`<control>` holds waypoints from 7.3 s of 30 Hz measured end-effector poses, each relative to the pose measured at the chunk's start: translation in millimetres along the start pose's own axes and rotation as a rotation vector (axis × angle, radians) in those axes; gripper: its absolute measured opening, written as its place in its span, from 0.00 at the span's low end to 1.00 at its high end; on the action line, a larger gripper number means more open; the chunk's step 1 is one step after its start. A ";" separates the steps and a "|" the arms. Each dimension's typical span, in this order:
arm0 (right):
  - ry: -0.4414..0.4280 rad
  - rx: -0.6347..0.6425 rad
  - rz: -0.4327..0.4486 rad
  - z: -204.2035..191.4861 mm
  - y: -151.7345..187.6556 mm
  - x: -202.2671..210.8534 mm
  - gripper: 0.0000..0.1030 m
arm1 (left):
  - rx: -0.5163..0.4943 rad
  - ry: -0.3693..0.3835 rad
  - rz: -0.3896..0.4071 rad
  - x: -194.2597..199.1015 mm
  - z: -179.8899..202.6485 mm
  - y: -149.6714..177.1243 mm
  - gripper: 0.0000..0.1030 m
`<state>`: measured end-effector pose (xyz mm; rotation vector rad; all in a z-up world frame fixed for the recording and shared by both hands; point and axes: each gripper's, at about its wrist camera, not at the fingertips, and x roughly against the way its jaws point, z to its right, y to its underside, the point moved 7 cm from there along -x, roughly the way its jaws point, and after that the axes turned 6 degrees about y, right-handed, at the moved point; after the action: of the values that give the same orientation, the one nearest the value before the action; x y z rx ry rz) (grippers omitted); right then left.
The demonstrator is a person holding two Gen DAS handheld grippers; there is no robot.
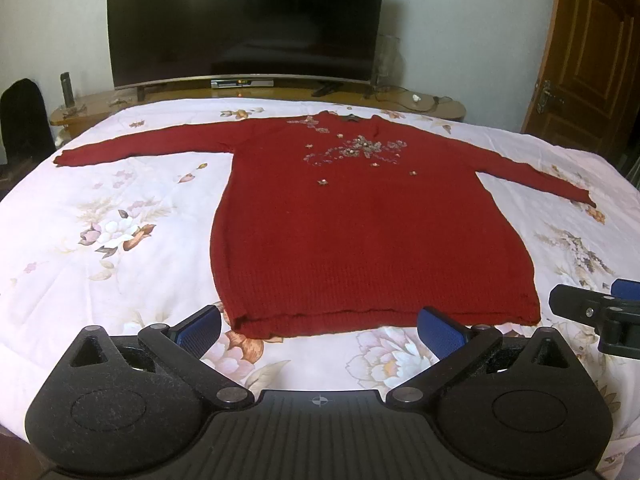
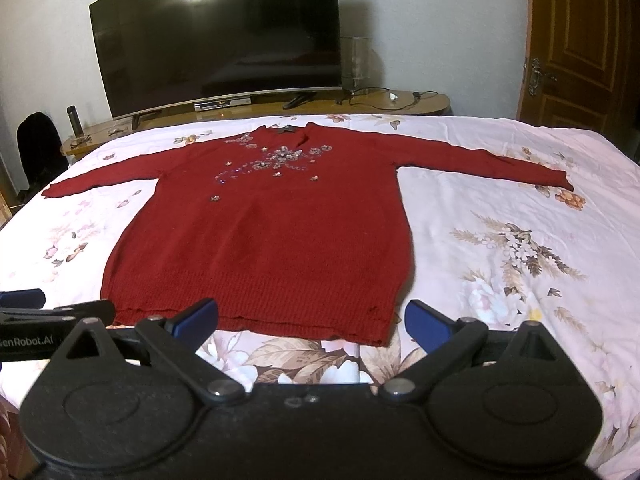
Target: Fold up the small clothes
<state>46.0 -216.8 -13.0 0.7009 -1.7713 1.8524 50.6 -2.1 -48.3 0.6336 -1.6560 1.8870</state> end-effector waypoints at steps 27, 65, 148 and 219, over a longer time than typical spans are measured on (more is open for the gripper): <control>0.036 -0.111 0.088 20.7 -4.1 2.9 0.97 | 0.036 0.058 0.031 -6.4 -4.4 -10.5 1.00; 0.308 -0.776 0.128 389.1 -117.8 -325.4 0.38 | 0.178 -0.193 0.042 -288.5 -122.3 -153.1 1.00; -0.114 -0.300 0.040 96.7 -137.2 -301.2 0.36 | 0.362 0.309 0.086 -357.9 -93.6 -251.8 0.03; -0.264 0.083 0.033 8.4 -207.2 -415.3 0.20 | -0.091 0.240 0.018 -433.9 8.4 -236.5 0.03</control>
<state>495.3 -212.6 -129.6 0.9932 -1.8832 1.9381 530.8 -28.4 -162.3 0.3409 -1.5854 1.8099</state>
